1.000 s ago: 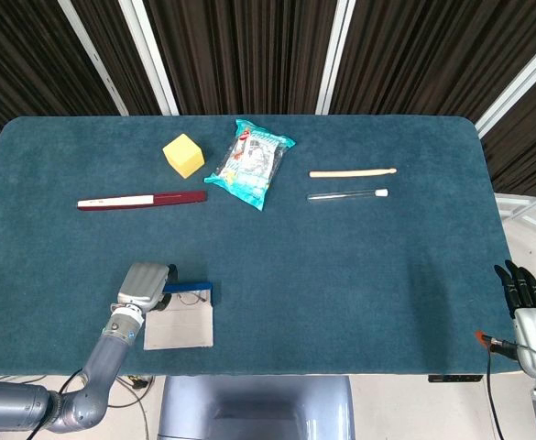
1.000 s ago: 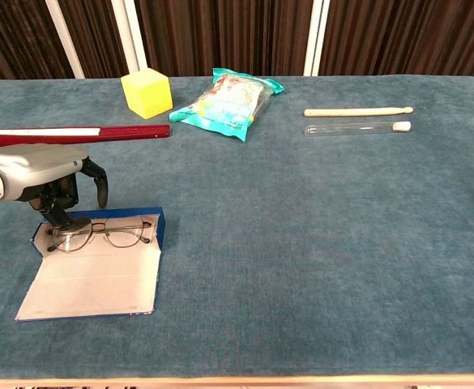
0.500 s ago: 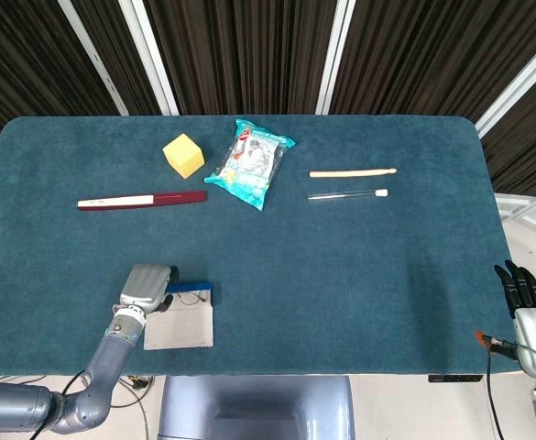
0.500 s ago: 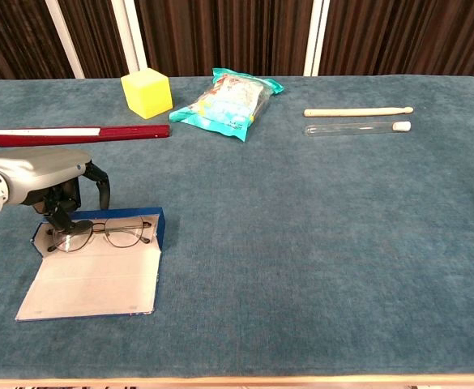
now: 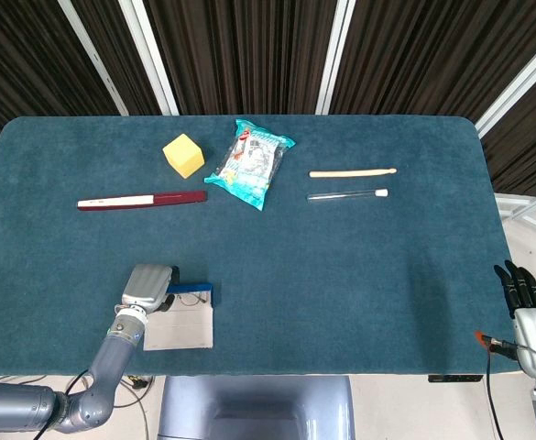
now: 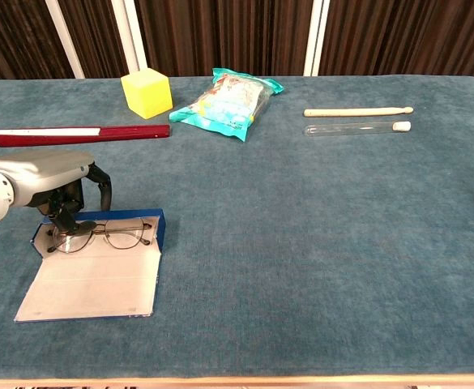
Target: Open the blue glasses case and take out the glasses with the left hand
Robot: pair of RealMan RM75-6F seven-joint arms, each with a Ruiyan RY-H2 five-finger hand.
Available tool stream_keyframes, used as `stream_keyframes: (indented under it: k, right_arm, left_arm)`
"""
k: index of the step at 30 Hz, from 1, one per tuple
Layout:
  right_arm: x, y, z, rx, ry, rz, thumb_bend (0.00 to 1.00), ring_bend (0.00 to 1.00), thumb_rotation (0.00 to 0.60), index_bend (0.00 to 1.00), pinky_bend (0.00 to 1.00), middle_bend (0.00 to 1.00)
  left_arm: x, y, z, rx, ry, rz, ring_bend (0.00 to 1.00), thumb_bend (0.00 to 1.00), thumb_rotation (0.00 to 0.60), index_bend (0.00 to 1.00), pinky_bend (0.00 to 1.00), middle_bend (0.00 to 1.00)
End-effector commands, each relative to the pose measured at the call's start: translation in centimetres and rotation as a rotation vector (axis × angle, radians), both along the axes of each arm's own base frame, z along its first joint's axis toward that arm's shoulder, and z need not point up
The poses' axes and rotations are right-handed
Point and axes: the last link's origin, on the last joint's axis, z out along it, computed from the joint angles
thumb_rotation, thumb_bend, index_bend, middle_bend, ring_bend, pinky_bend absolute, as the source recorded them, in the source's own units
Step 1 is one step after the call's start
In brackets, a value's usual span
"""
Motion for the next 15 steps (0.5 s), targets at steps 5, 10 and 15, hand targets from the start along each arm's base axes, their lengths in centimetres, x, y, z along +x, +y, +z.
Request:
stream_keyframes:
  k: [5, 10, 15]
  right_arm:
    - [0.02, -0.01, 0.00, 0.000, -0.001, 0.001, 0.18, 0.00, 0.600, 0.00, 0.18, 0.00]
    - [0.02, 0.00, 0.00, -0.001, -0.001, 0.001, 0.18, 0.00, 0.600, 0.00, 0.18, 0.00]
    - [0.02, 0.00, 0.01, -0.001, 0.000, 0.001, 0.18, 0.00, 0.600, 0.00, 0.18, 0.00]
  left_arm:
    - [-0.09, 0.06, -0.18, 0.002, 0.002, 0.002, 0.88, 0.37, 0.600, 0.47, 0.94, 0.98]
    - [-0.12, 0.15, -0.22, 0.006, 0.000, 0.003, 0.88, 0.37, 0.600, 0.50, 0.94, 0.99]
    - [-0.06, 0.23, -0.23, 0.013, -0.007, 0.000, 0.89, 0.37, 0.600, 0.53, 0.95, 1.00]
